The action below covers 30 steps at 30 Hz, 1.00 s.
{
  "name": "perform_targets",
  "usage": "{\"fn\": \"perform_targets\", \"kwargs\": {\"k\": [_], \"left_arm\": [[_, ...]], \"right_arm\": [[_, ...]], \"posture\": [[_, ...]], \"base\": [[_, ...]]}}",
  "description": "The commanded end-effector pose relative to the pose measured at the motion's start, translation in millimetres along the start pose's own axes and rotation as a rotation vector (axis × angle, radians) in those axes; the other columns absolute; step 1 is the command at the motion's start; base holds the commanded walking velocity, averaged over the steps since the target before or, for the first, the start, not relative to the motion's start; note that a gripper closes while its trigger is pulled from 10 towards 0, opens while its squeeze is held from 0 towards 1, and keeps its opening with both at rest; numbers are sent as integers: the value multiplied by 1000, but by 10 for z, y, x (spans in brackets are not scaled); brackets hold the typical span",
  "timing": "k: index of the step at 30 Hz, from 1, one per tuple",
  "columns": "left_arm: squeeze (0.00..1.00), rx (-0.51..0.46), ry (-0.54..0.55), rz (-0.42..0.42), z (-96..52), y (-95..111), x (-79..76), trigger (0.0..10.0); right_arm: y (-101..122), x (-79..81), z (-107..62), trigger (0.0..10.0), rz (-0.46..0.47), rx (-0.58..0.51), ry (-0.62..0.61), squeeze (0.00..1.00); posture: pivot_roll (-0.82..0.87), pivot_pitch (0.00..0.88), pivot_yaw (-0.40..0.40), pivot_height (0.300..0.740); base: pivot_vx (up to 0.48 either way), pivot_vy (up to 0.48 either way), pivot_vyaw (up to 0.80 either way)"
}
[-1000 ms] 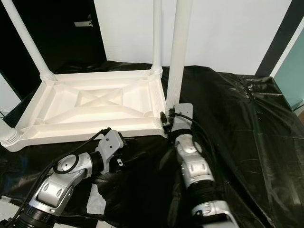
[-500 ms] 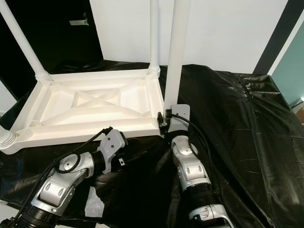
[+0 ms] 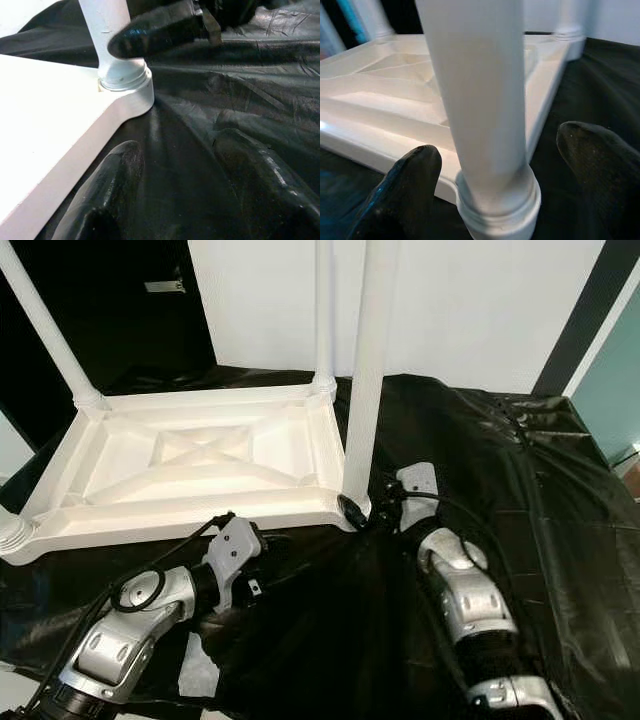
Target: Building children table
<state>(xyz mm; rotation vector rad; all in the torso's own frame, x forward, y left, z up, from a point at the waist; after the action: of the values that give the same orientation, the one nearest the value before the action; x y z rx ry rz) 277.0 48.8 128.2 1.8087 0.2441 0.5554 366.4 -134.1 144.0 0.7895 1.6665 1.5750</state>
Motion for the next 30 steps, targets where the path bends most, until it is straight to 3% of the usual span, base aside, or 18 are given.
{"fn": "perform_targets", "kwargs": {"k": [1, 9, 10, 12, 13, 14, 15, 26, 27, 28, 29, 30], "left_arm": [[0, 7, 11, 5, 6, -1, 13, 10000], [0, 12, 18, 15, -6, 6, 46, 10000], [0, 13, 18, 17, -6, 4, 49, 10000], [0, 14, 18, 19, -7, 6, 52, 10000], [0, 13, 17, 20, -7, 8, 53, 10000], [0, 13, 16, 21, -7, 10, 53, 10000], [0, 14, 16, 22, -7, 10, 53, 10000], [0, 13, 0, 21, 12, 8, 16, 10000], [0, 13, -5, 20, 21, 6, 9, 10000], [0, 13, -5, 20, 21, 6, 9, 10000], [0, 13, -7, 21, 24, 6, 7, 10000], [0, 12, -9, 22, 27, 7, 6, 10000]], "right_arm": [[-29, 8, 20, 10000, 9, 13, 39, 0], [-75, 53, 241, 10000, -19, 80, 215, 0], [-76, 66, 271, 7725, -19, 86, 225, 0], [-71, 103, 321, 7725, -41, 92, 244, 0], [-67, 125, 338, 3098, -52, 94, 255, 0], [-64, 138, 351, 3098, -58, 96, 264, 0], [-63, 148, 357, 0, -58, 96, 273, 0], [-181, 119, 249, 0, -34, 112, 299, 0], [-206, 112, 230, 7765, -23, 112, 282, 0], [-206, 112, 230, 7765, -23, 112, 282, 0], [-203, 119, 229, 10000, -18, 108, 272, 0], [-199, 126, 235, 10000, -18, 106, 260, 0]], "posture": [[32, 0, -27, 740], [44, 0, -25, 740], [44, 0, -25, 740], [44, 0, -21, 740], [45, 0, -20, 740], [45, 0, -20, 740], [45, 0, -19, 740], [25, 0, -11, 740], [22, 0, -10, 740], [22, 0, -10, 740], [20, 0, -10, 740], [19, 0, -10, 740]], "base": [[0, 0, 0], [0, 0, 0], [0, 0, 0], [0, 0, 0], [0, 0, 0], [0, 0, 0], [0, 0, 0], [0, 0, 0], [0, 0, 0], [0, 0, 0], [0, 0, 0], [0, 0, 0]]}}
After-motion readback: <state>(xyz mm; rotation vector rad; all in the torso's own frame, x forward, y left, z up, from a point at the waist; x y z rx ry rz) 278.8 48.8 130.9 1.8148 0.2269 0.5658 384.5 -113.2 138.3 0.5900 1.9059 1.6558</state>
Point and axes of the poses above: a point about 5 cm out from each wrist's last joint towards the gripper, its own z axis pointing out of the wrist towards the gripper, its own y axis along the axis of the wrist's last joint, x = y × z, the point moved 5 cm from there along z, pointing out of the wrist towards the gripper, and after that the axes turned 3 degrees about z, right-handed, at the moved point
